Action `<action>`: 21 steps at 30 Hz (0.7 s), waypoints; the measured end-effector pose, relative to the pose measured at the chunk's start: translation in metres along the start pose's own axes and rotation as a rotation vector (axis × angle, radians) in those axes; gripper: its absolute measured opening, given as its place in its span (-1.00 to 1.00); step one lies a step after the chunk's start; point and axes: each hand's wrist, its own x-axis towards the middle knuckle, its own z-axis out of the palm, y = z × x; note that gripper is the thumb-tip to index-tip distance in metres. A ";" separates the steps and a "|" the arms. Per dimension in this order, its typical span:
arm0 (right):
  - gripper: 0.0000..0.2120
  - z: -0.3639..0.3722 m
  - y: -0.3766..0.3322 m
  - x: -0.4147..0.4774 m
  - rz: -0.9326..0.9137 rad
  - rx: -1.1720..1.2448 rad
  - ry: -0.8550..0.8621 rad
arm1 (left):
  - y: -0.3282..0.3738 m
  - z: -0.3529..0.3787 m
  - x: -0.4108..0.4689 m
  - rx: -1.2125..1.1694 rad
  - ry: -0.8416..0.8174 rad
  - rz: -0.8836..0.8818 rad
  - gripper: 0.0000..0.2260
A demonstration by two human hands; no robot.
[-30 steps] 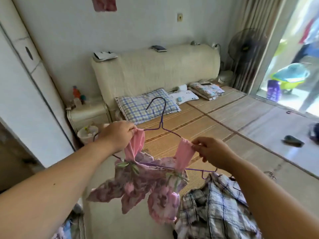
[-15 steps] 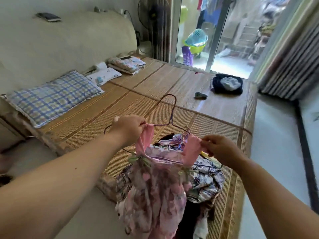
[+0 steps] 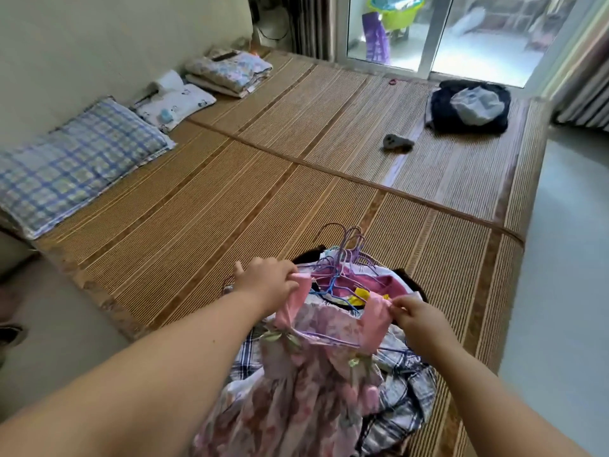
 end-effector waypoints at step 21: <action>-0.42 0.046 -0.179 0.020 -0.617 -0.405 -0.244 | -0.064 -0.034 -0.062 -0.036 0.101 -0.100 -0.36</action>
